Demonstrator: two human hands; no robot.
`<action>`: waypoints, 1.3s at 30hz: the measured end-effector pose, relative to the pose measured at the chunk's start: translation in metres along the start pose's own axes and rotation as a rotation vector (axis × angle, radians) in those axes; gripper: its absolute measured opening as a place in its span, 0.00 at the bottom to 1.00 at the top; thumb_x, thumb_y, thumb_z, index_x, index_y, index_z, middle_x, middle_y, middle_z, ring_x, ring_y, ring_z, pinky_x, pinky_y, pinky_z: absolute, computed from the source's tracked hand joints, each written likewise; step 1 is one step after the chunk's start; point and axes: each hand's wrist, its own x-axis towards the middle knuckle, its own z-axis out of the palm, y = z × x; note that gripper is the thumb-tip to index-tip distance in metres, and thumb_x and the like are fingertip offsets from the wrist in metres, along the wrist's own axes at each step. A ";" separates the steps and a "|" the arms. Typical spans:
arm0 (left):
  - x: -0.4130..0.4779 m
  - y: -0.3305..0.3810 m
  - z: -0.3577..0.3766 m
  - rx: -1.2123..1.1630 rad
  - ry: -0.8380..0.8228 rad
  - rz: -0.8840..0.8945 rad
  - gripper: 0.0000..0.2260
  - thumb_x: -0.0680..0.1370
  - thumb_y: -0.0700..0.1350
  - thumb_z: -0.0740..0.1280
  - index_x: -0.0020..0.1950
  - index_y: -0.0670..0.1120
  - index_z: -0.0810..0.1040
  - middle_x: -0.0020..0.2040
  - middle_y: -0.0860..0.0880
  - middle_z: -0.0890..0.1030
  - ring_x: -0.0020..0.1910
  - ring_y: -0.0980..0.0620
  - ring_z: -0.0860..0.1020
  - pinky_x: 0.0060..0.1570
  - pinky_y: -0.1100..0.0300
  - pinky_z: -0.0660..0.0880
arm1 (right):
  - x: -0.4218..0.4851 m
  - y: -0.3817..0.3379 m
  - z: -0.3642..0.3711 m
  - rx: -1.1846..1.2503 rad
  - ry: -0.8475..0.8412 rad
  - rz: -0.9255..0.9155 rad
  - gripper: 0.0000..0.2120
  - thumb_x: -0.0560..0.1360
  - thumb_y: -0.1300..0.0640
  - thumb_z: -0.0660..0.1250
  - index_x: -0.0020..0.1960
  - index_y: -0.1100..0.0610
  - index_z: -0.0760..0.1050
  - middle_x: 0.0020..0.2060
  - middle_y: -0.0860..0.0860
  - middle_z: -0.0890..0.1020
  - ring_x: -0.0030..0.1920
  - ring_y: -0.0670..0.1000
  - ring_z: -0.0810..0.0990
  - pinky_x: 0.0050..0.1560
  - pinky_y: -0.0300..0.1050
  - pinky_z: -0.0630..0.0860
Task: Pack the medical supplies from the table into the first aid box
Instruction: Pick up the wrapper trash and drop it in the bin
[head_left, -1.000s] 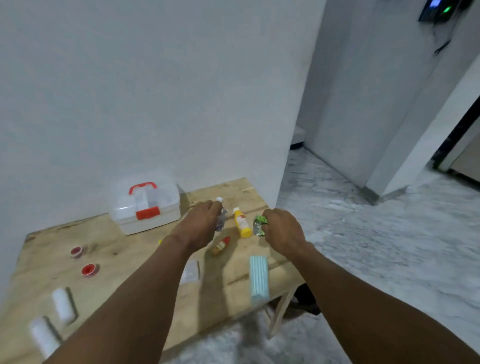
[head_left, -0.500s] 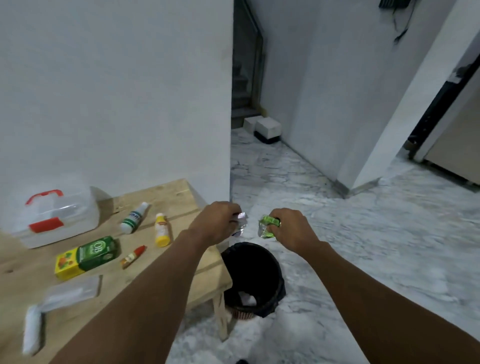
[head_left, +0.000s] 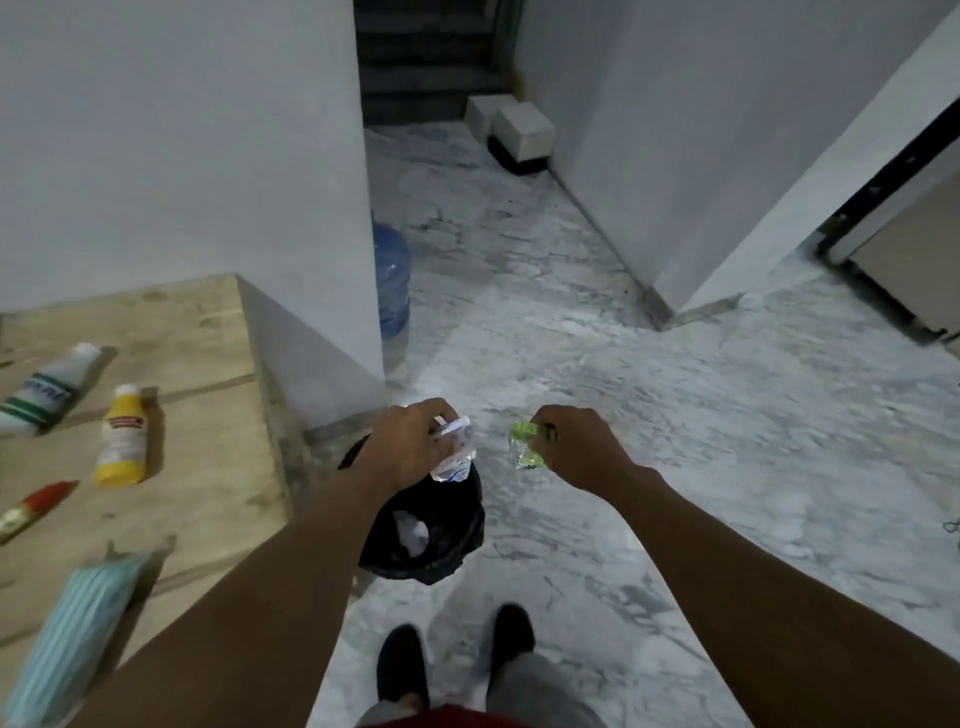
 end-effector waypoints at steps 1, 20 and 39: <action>0.004 -0.005 0.008 -0.010 0.012 -0.033 0.05 0.74 0.46 0.72 0.50 0.50 0.80 0.42 0.52 0.84 0.42 0.51 0.79 0.37 0.62 0.69 | 0.012 0.006 0.006 -0.007 -0.028 -0.021 0.07 0.76 0.57 0.66 0.52 0.57 0.79 0.44 0.53 0.81 0.47 0.56 0.78 0.42 0.43 0.67; 0.075 -0.229 0.241 0.152 0.002 -0.591 0.08 0.77 0.41 0.65 0.56 0.44 0.78 0.48 0.41 0.84 0.49 0.38 0.82 0.46 0.49 0.78 | 0.201 0.114 0.297 -0.089 -0.561 -0.250 0.06 0.76 0.55 0.63 0.48 0.56 0.76 0.43 0.56 0.80 0.45 0.60 0.78 0.39 0.47 0.69; 0.075 -0.204 0.218 0.323 0.064 -0.500 0.19 0.67 0.36 0.75 0.56 0.33 0.77 0.47 0.33 0.79 0.43 0.31 0.79 0.43 0.44 0.77 | 0.209 0.079 0.274 -0.224 -0.522 -0.330 0.18 0.78 0.53 0.63 0.66 0.58 0.71 0.60 0.57 0.75 0.62 0.60 0.72 0.60 0.54 0.75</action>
